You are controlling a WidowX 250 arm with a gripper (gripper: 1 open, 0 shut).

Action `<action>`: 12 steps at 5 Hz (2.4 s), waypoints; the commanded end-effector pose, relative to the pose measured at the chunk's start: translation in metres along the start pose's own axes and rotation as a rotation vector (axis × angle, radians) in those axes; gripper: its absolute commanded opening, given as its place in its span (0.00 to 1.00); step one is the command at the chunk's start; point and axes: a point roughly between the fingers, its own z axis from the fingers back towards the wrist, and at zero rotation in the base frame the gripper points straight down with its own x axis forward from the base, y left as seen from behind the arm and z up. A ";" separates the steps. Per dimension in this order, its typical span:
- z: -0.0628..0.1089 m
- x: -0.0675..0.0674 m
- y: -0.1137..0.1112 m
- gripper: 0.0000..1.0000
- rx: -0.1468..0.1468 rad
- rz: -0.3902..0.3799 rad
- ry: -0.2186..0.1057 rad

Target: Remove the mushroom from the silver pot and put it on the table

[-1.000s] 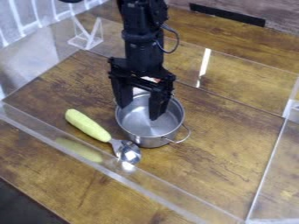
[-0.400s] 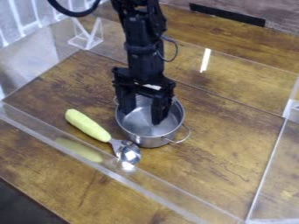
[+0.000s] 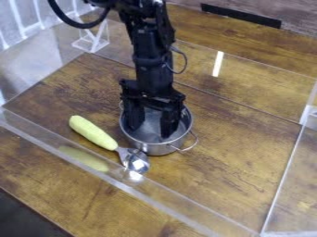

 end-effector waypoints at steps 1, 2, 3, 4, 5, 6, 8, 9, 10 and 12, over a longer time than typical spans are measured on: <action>0.015 0.009 0.010 0.00 -0.001 0.022 -0.051; 0.021 0.008 0.008 0.00 -0.015 0.017 -0.059; 0.028 0.012 0.009 1.00 -0.033 0.020 -0.070; 0.035 0.016 0.009 1.00 -0.049 0.023 -0.081; 0.033 0.016 0.010 0.00 -0.052 0.025 -0.080; 0.031 0.016 0.011 0.00 -0.053 0.029 -0.077; 0.039 0.019 0.012 1.00 -0.075 0.043 -0.079; 0.037 0.019 0.013 0.00 -0.076 0.047 -0.076; 0.057 0.025 0.008 0.00 -0.091 0.031 -0.113; 0.101 0.046 -0.005 0.00 -0.112 -0.016 -0.191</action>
